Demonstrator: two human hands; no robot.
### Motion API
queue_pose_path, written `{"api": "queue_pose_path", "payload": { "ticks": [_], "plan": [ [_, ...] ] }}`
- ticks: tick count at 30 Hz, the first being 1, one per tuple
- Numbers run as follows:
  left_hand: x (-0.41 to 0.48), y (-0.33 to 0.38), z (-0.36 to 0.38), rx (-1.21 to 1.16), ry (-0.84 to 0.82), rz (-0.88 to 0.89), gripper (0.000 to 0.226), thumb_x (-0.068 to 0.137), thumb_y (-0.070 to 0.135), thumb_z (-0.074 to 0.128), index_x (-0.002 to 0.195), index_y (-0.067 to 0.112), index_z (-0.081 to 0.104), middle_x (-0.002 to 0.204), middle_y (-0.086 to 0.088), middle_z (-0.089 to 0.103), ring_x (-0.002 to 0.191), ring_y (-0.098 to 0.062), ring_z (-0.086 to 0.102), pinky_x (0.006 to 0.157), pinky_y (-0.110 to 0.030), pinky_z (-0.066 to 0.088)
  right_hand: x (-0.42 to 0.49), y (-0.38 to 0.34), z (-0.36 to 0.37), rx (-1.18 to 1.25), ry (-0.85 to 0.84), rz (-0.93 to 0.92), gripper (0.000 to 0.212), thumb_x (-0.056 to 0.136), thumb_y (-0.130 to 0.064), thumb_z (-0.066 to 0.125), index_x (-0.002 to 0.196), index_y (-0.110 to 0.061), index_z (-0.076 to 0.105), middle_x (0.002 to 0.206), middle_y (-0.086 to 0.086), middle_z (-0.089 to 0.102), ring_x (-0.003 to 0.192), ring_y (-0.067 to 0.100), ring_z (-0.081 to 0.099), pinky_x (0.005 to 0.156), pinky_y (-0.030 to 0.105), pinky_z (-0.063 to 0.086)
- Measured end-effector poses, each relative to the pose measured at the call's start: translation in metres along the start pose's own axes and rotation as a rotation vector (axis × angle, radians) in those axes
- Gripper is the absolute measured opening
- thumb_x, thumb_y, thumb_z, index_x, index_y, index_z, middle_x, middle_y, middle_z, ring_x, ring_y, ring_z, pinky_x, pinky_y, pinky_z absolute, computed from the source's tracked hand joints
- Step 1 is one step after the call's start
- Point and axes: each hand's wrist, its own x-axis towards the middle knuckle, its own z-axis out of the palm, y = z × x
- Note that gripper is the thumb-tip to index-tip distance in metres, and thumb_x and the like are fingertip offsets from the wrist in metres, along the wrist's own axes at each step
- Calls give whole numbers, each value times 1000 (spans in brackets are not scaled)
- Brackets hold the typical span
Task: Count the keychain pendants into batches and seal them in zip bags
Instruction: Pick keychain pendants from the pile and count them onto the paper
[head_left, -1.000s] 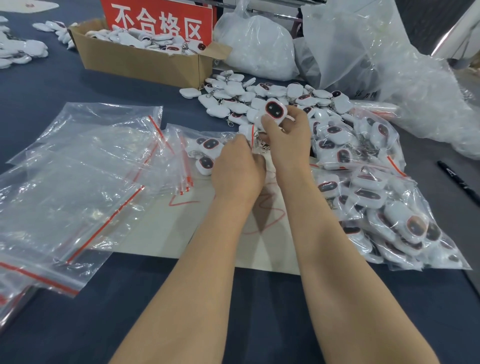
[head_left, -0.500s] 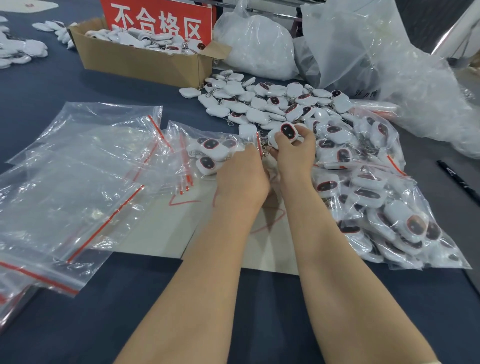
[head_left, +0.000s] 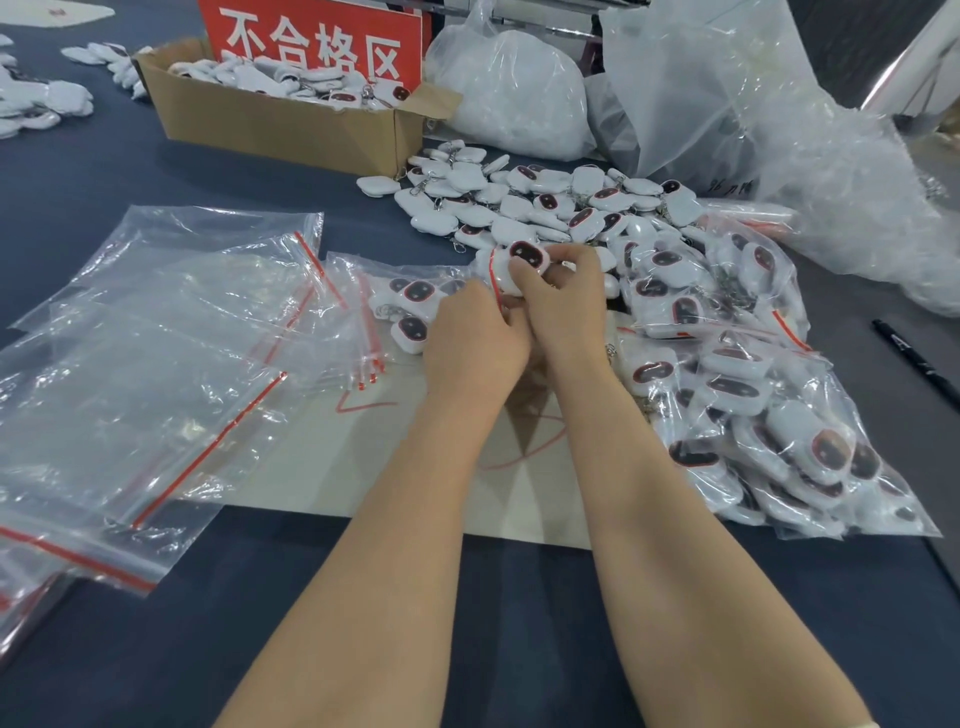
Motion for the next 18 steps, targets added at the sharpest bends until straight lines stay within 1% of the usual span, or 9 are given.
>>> {"api": "queue_pose_path", "payload": {
  "ticks": [3, 5, 7, 9, 11, 13, 14, 16, 18],
  "plan": [
    [5, 2, -6, -57, 66, 30, 23, 91, 29, 50, 77, 11, 47, 81, -9, 59, 75, -27, 50, 61, -29, 28, 0, -3, -3, -150, -73, -41, 20, 86, -19, 69, 102, -18, 57, 95, 8, 68, 90, 24, 66, 84, 36, 53],
    [7, 6, -9, -88, 91, 65, 18, 90, 28, 52, 78, 15, 49, 76, -2, 58, 72, -22, 49, 62, -28, 32, 0, -4, -6, -152, -142, -4, 24, 87, -13, 66, 110, -13, 57, 88, 4, 64, 76, 18, 62, 67, 21, 51],
    [7, 10, -12, -103, 98, 102, 16, 89, 26, 53, 78, 14, 52, 68, 3, 55, 73, -22, 52, 63, -28, 37, -3, -8, -5, -103, -120, 27, 20, 87, -5, 63, 103, -10, 52, 79, 1, 58, 63, 10, 54, 49, 12, 43],
    [7, 11, -15, -114, 110, 118, 15, 88, 25, 54, 78, 13, 55, 64, 7, 53, 71, -21, 54, 63, -28, 39, -5, -12, -7, -93, -155, 12, 13, 87, 2, 58, 84, -10, 54, 70, 1, 56, 56, 10, 48, 46, 17, 39],
    [7, 12, -17, -111, 136, 119, 14, 86, 24, 54, 76, 14, 54, 61, 8, 52, 68, -21, 53, 59, -27, 36, -7, -14, -9, -123, -330, -47, 30, 85, 8, 48, 65, -13, 54, 58, 0, 49, 54, 14, 40, 49, 24, 31],
    [6, 12, -19, -80, 173, 123, 15, 85, 25, 54, 75, 14, 54, 61, 7, 52, 66, -21, 51, 54, -27, 32, -10, -17, -12, -208, -458, -86, 35, 82, 9, 42, 59, -14, 53, 58, 5, 44, 60, 17, 37, 53, 28, 26],
    [6, 11, -19, -68, 188, 126, 15, 85, 25, 54, 75, 14, 55, 61, 6, 53, 66, -21, 51, 51, -27, 31, -10, -18, -12, -262, -458, -107, 34, 82, 7, 43, 59, -15, 55, 59, 6, 45, 61, 18, 38, 52, 29, 28],
    [5, 10, -17, -57, 200, 139, 14, 85, 25, 54, 76, 14, 55, 65, 4, 55, 69, -21, 53, 52, -26, 33, -7, -17, -12, -428, -333, -187, 28, 83, 1, 49, 69, -15, 67, 68, 5, 58, 68, 19, 51, 58, 30, 39],
    [5, 8, -13, -24, 189, 176, 13, 85, 24, 55, 77, 14, 55, 79, -1, 57, 79, -23, 54, 62, -30, 38, 1, -11, -13, -673, -101, -242, 25, 86, -6, 51, 96, -11, 73, 101, 8, 67, 96, 21, 59, 83, 32, 47]
  ]
}}
